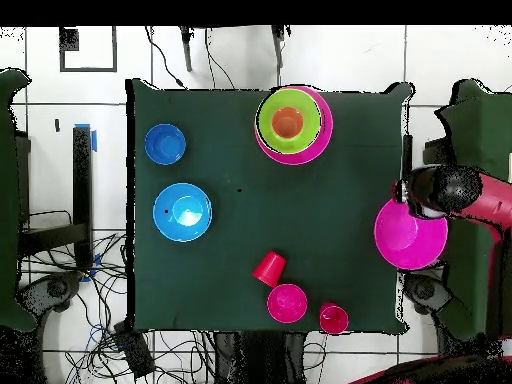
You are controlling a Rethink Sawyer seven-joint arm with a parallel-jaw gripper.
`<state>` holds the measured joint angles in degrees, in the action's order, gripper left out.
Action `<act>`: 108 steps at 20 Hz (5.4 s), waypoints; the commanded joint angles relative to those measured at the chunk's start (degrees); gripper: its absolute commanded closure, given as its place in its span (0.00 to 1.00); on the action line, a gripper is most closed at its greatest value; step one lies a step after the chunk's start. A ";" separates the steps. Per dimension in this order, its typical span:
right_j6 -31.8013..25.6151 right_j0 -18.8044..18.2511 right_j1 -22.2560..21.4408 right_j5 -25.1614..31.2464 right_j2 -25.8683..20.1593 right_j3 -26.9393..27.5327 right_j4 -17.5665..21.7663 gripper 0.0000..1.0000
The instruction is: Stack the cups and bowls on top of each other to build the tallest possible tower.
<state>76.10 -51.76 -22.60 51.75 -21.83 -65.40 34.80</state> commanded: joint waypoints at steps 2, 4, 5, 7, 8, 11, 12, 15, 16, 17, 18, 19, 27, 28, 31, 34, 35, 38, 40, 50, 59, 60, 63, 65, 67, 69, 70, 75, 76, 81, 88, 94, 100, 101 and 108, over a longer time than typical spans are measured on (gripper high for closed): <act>-20.71 1.55 2.11 5.08 -2.41 5.99 5.95 0.00; -21.28 1.63 2.41 5.26 -2.41 6.77 6.21 0.00; -21.50 1.75 2.57 5.47 -2.41 7.20 6.27 0.00; -21.63 1.76 2.77 5.30 -2.36 7.30 6.35 0.00; -21.56 1.76 2.74 5.10 -2.27 7.13 6.35 0.00; -21.58 1.68 2.77 4.66 -2.16 6.81 6.27 0.00; -21.64 1.68 2.63 4.85 -2.16 6.71 6.14 0.00; -20.96 1.27 1.72 5.92 -2.56 4.94 4.33 0.00; -20.10 0.99 1.29 6.86 -2.86 3.45 2.91 0.00; -18.52 0.63 0.97 7.79 -3.05 1.60 1.26 0.00; -17.09 0.33 0.61 7.80 -3.39 -0.43 -0.13 0.00; -15.66 0.02 0.25 7.81 -3.72 -2.45 -1.52 0.00; -6.66 1.35 -6.50 4.47 -3.44 -15.11 -7.51 0.00; -6.02 1.57 -6.83 3.80 -3.44 -16.01 -7.83 0.00; -4.42 2.54 -7.65 2.59 -2.92 -17.53 -8.22 0.00; -3.44 3.32 -8.53 2.40 -2.53 -18.35 -8.49 0.00; -3.44 3.33 -8.33 2.73 -2.50 -18.04 -8.65 0.00; -2.79 3.68 -8.39 2.44 -2.26 -18.17 -9.07 0.00; -2.42 3.79 -8.34 1.84 -2.11 -18.44 -9.35 0.00; 3.22 5.60 -10.39 -2.51 -1.50 -23.48 -11.81 0.00; 9.94 10.35 -11.78 -6.21 1.25 -26.57 -12.64 0.00; 10.77 10.92 -12.00 -6.61 1.54 -27.01 -12.83 0.00; 13.14 12.86 -12.76 -7.79 2.45 -28.25 -13.34 0.00; 14.93 14.61 -13.07 -8.07 3.62 -28.41 -13.38 0.00; 16.75 16.23 -13.49 -8.86 4.29 -29.11 -13.94 0.00; 18.33 17.89 -13.83 -9.34 4.96 -29.74 -14.47 0.00; 19.31 18.85 -13.95 -9.59 5.44 -29.89 -14.66 0.00; 22.97 22.56 -13.48 -11.01 7.08 -30.01 -15.24 0.00; 23.65 23.16 -13.50 -11.10 7.27 -30.04 -15.32 0.00; 28.19 26.99 -12.73 -10.76 8.41 -28.53 -15.62 0.00; 34.77 32.67 -9.13 -12.09 9.97 -24.99 -16.21 0.00; 37.82 35.64 -6.41 -11.75 10.63 -21.45 -17.52 0.00; 43.32 41.14 -2.55 -10.99 12.89 -15.93 -18.28 0.00; 44.12 42.10 -1.23 -10.55 13.24 -14.06 -18.46 0.00; 47.69 46.07 2.75 -10.30 14.86 -8.47 -20.82 0.00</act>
<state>111.30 -8.57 -25.67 44.35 -7.36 -81.93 15.96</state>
